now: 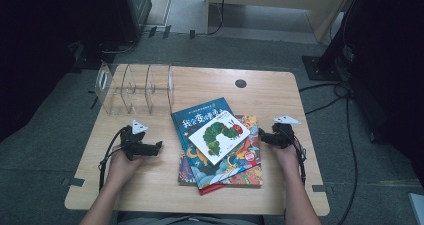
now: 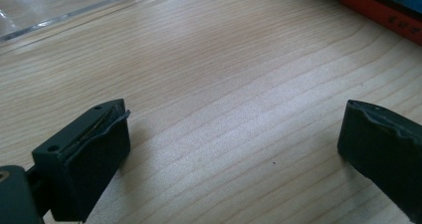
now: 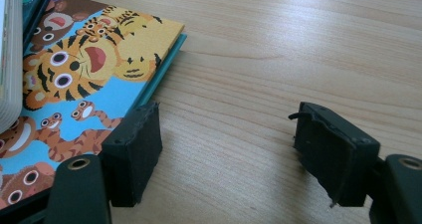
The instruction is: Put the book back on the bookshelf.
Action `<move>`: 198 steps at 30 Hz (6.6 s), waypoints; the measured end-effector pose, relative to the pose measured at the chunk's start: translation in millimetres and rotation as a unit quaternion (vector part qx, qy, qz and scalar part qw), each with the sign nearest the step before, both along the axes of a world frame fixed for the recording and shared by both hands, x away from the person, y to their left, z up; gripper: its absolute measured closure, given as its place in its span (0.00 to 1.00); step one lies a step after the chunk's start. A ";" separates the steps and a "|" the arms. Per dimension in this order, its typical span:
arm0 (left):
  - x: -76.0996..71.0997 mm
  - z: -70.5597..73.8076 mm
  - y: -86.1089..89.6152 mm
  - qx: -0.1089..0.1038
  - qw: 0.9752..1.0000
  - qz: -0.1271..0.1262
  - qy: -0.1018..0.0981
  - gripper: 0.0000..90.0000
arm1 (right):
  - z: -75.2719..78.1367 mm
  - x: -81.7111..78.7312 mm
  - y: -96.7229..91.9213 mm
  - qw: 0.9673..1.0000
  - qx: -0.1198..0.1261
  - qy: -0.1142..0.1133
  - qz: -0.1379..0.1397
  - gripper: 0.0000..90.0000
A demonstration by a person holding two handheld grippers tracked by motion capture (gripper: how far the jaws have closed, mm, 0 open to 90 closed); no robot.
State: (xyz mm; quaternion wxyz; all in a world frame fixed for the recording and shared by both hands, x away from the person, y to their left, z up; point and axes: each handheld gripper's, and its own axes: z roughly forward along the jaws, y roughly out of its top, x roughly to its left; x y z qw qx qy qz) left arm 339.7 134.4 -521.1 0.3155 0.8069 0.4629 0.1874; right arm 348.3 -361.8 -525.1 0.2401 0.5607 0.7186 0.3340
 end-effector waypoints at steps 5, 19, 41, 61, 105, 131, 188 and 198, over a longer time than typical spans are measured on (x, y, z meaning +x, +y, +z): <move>0.7 0.0 -0.6 0.000 1.000 0.001 0.000 0.01 | 0.1 -0.1 0.0 1.000 0.000 0.000 0.002 0.30; -3.0 8.6 -7.5 -0.004 1.000 -0.014 -0.005 0.50 | 9.7 -7.0 4.6 1.000 -0.002 0.007 0.026 0.59; 1.7 35.1 -26.6 -0.084 0.990 -0.096 0.055 0.95 | 27.1 -13.3 34.2 0.991 0.081 0.028 0.102 0.99; -6.8 38.4 -38.5 -0.114 0.985 -0.115 0.064 0.95 | 30.7 -10.2 65.3 0.989 0.048 0.007 0.141 1.00; -32.1 48.1 -13.3 -0.134 0.979 -0.100 0.120 0.56 | 35.2 8.1 88.6 0.977 0.078 0.014 0.197 1.00; 15.6 41.6 -43.8 -0.147 0.964 -0.137 0.177 0.37 | 30.4 -43.1 106.8 0.967 0.093 0.044 0.234 1.00; 38.8 122.7 -65.4 -0.112 0.938 -0.126 0.304 0.81 | 30.4 -25.3 186.2 0.925 0.092 0.042 0.365 1.00; 40.0 145.3 -59.3 -0.033 0.946 -0.137 0.292 0.87 | 32.2 -26.9 190.0 0.924 0.055 0.021 0.377 0.75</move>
